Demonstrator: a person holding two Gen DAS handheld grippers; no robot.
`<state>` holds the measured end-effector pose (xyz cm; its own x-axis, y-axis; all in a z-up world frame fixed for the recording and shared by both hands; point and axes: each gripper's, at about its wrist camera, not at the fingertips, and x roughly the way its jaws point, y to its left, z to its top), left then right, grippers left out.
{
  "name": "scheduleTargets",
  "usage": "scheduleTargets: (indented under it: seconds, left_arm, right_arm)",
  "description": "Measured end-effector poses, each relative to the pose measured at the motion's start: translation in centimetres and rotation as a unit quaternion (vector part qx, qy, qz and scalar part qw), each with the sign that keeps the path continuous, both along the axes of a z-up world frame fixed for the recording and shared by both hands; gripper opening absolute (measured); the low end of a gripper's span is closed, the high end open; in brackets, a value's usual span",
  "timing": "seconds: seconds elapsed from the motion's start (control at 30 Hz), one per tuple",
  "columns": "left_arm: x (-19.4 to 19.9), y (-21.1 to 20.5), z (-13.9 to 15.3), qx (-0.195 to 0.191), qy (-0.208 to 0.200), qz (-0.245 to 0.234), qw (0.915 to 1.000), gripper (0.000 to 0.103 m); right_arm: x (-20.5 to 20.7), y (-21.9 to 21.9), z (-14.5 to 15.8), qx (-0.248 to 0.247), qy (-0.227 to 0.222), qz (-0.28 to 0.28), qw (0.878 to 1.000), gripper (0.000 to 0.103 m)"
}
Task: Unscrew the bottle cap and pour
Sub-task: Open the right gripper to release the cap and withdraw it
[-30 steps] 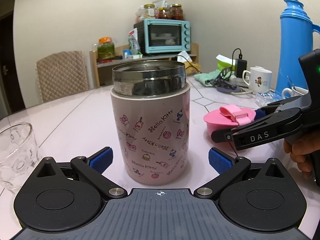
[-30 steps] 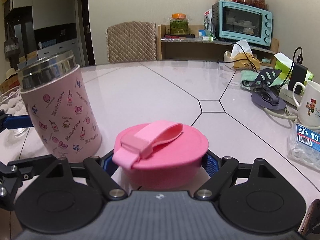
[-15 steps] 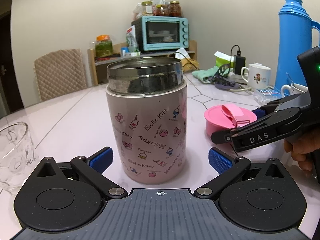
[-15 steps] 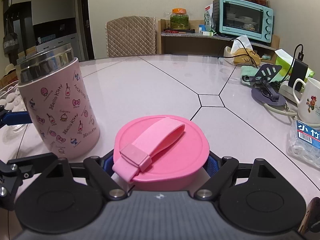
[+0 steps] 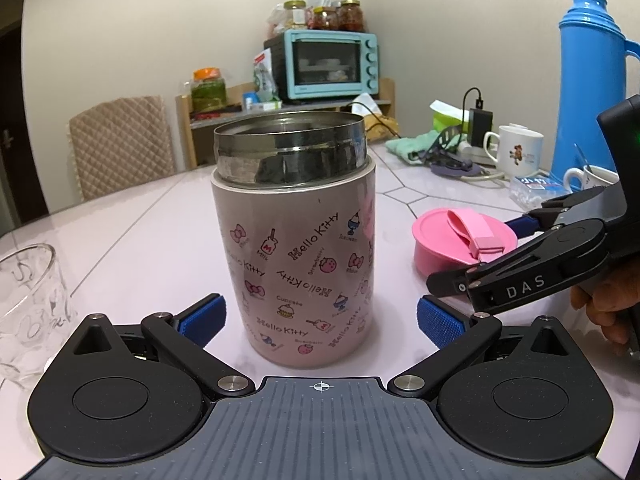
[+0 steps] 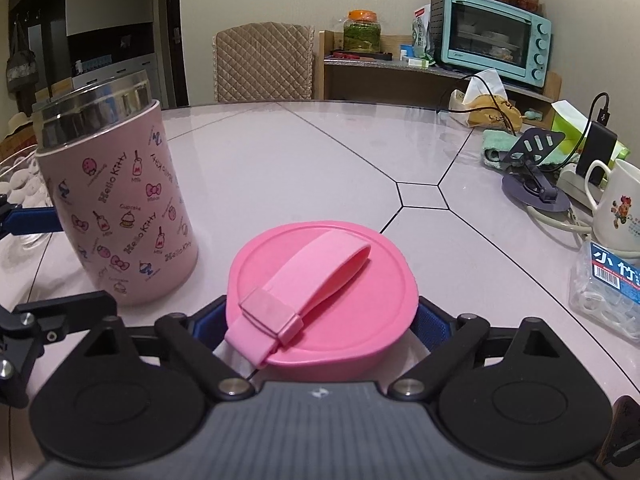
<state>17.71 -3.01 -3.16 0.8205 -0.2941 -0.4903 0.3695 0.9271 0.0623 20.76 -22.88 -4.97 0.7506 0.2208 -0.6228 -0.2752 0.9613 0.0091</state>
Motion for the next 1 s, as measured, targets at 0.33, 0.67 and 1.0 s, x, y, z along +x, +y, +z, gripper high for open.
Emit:
scheduleTargets:
  seconds: [0.33,0.67,1.0]
  left_arm:
    - [-0.1,0.1,-0.1,0.004,0.003,0.002,1.0000,0.103]
    - [-0.5,0.3,-0.1,0.002,0.000,0.012,0.9999,0.103]
    - [-1.6,0.4,0.3,-0.010,-0.007,0.013,0.9998,0.103]
  right_arm:
    - [-0.3,-0.3,-0.2,-0.001,0.001,-0.002,1.000,0.098]
    - [-1.6,-0.6,0.2,0.011,0.001,-0.010,1.000,0.098]
    - [-3.9,-0.9,0.6,0.020,-0.006,-0.019,1.000,0.101]
